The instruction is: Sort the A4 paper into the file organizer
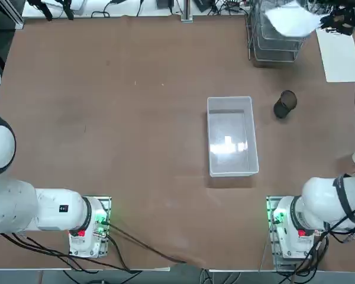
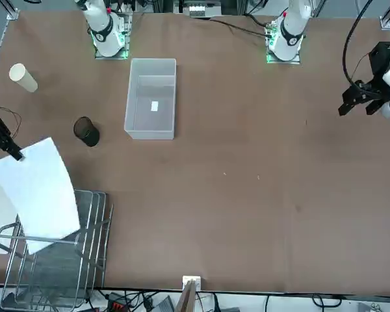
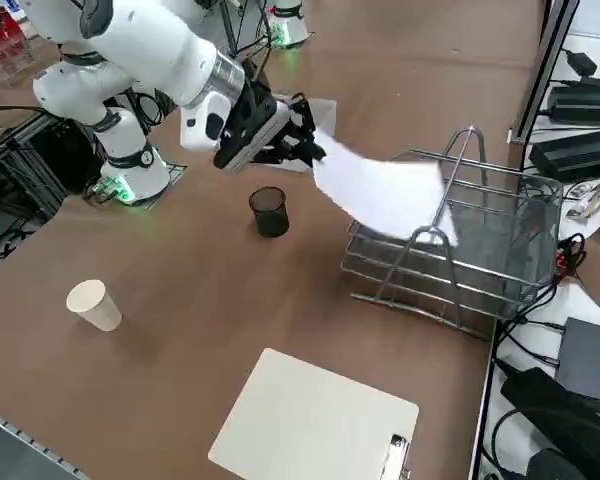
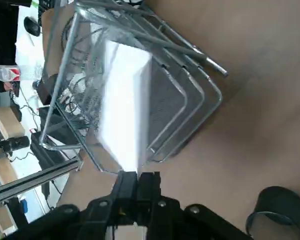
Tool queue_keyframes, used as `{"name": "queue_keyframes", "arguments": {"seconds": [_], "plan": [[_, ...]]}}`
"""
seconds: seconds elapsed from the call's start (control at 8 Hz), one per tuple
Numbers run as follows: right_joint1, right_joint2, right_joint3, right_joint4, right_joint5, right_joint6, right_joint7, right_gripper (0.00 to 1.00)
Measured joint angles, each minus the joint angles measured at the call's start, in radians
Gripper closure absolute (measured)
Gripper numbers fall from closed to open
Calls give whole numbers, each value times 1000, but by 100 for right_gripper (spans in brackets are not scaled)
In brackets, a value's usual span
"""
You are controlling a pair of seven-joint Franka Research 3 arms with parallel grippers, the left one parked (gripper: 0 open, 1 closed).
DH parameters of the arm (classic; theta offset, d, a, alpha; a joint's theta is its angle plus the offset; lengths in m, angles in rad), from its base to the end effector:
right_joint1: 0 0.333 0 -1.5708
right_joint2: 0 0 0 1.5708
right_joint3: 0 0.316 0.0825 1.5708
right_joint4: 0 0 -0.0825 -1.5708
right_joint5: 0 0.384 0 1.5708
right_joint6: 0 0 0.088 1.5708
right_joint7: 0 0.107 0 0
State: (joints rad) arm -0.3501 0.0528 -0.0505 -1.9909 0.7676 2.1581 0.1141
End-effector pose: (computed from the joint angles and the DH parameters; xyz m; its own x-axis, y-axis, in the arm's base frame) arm 0.5482 -0.2013 0.4565 0.6299 -0.7711 -0.0931 -0.6484 -0.4560 -0.6097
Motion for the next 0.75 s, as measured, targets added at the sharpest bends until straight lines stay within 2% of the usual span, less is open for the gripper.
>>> {"name": "queue_keyframes", "arguments": {"seconds": [0.38,0.75], "plan": [[-14,0,0,-12,9,0,-3,98],[-14,9,8,-14,91,33,-3,98]]}}
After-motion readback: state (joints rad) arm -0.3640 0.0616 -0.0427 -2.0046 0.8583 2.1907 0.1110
